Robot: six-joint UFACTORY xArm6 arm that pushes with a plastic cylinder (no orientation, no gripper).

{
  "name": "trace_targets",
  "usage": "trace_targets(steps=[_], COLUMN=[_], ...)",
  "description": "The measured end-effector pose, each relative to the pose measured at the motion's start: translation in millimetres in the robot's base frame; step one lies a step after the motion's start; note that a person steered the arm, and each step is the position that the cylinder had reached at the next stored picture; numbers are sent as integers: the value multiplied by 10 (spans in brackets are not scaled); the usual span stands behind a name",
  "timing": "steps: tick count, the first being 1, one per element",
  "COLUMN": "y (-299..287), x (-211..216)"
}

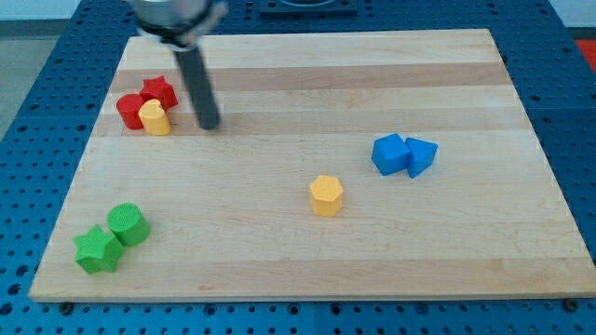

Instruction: Move the yellow hexagon to the left of the blue cube

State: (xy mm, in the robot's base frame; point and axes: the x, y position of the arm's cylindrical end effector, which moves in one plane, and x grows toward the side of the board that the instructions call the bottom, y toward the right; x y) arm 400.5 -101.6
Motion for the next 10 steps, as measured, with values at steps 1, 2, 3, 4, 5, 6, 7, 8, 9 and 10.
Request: trace_targets(steps=[1,2,3,4,5,6,7,8,9,10], y=[1042,1855,2211,2206,1897,1608,1315,938,665,501], x=[536,1034,1759,1867,1570,1381,1324,1324,1100,573])
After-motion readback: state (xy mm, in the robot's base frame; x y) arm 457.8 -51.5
